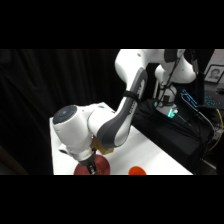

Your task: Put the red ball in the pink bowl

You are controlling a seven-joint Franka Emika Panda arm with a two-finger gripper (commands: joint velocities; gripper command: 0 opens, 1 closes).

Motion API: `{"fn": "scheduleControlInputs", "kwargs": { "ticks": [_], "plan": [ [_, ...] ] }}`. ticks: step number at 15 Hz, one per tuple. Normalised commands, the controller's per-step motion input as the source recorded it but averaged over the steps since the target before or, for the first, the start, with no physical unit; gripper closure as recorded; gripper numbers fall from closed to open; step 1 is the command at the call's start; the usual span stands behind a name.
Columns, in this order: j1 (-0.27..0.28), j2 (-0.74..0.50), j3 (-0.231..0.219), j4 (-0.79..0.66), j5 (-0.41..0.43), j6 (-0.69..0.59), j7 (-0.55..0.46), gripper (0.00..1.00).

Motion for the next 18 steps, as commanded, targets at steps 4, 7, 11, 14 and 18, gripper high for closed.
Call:
{"fn": "scheduleControlInputs", "kwargs": {
  "ticks": [4,7,11,14,18],
  "plan": [
    [0.005,-0.15,0.023,0.04,0.074,-0.26,-0.07,0.0],
    [0.008,-0.33,0.014,-0.14,0.06,-0.27,-0.06,0.0],
    [0.012,-0.43,0.01,-0.24,0.038,-0.25,-0.06,0.0],
    [0.003,-0.51,0.01,-0.33,0.022,-0.24,-0.05,0.0],
    [-0.019,-0.54,0.021,-0.36,0.025,-0.2,-0.05,0.0]
  ]
}}
